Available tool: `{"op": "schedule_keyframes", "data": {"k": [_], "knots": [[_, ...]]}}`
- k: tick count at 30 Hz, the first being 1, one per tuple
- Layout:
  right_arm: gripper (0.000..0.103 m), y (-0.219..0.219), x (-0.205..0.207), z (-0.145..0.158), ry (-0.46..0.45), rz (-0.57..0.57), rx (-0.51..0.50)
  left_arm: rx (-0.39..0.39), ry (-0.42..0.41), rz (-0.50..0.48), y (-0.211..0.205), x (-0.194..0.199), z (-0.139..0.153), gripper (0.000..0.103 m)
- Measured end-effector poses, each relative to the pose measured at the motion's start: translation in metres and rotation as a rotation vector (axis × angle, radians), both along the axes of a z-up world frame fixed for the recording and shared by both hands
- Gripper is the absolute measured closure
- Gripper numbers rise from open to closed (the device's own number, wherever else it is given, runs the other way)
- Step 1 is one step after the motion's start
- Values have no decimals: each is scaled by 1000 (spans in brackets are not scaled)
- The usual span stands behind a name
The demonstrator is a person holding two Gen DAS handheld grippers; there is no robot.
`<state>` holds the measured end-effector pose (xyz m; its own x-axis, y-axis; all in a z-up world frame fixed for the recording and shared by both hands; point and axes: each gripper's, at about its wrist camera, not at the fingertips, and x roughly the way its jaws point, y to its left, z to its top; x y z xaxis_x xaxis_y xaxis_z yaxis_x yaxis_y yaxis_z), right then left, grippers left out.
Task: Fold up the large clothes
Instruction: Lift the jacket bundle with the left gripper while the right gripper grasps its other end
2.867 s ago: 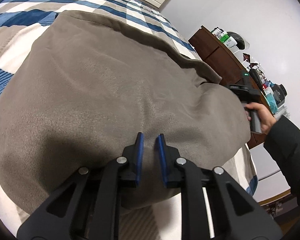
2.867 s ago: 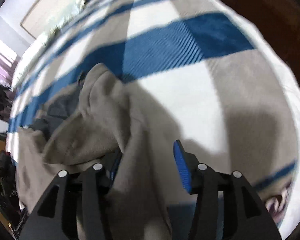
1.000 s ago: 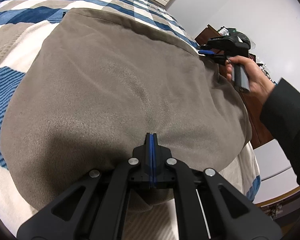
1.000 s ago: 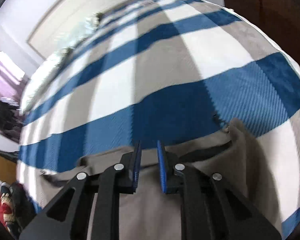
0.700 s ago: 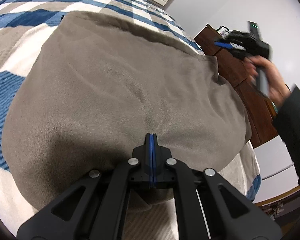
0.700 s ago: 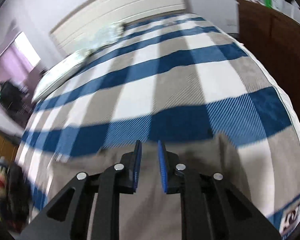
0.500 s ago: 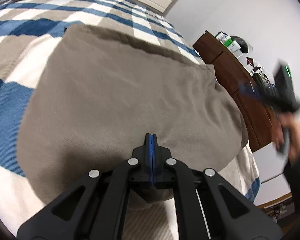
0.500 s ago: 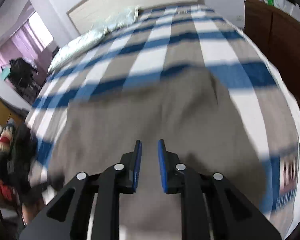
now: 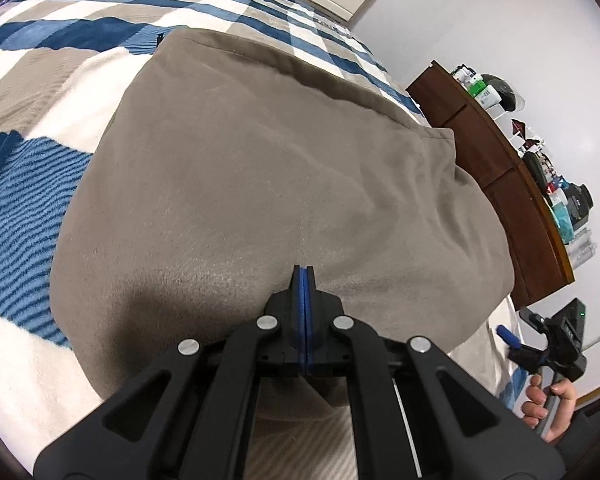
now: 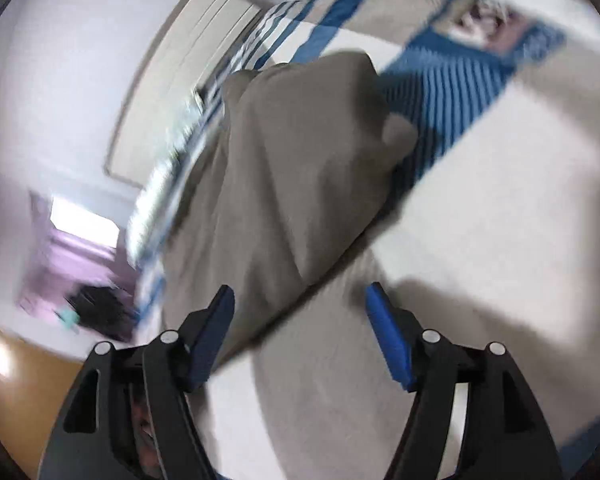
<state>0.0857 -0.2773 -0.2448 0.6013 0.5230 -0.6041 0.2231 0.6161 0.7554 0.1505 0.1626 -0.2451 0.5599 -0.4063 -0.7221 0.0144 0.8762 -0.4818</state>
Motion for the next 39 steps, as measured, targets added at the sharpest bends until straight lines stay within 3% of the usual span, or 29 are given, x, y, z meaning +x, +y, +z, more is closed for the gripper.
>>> {"op": "schedule_keyframes", "data": {"k": [3, 8, 20, 21, 22, 25, 29, 39], "knots": [[34, 9, 13, -18, -22, -34, 55, -5, -2, 4, 0, -1, 0, 100], [28, 17, 42, -23, -89, -81, 87, -11, -3, 3, 0, -1, -1, 100], [24, 29, 143, -26, -58, -79, 107, -42, 3, -1, 2, -2, -4, 100], [32, 33, 148, -21, -43, -79, 89, -44, 3, 0, 2, -3, -3, 100], [52, 38, 151, -15, -40, -65, 60, -47, 4, 1, 2, -2, -3, 100], [68, 55, 154, 10, -30, -21, -59, -62, 9, 7, 3, -4, -3, 100], [73, 88, 159, 59, -85, 37, -203, -76, 5, 16, 7, -9, 2, 100], [75, 202, 165, 171, -249, 226, -436, -78, -31, 75, 48, -33, 31, 100]]}}
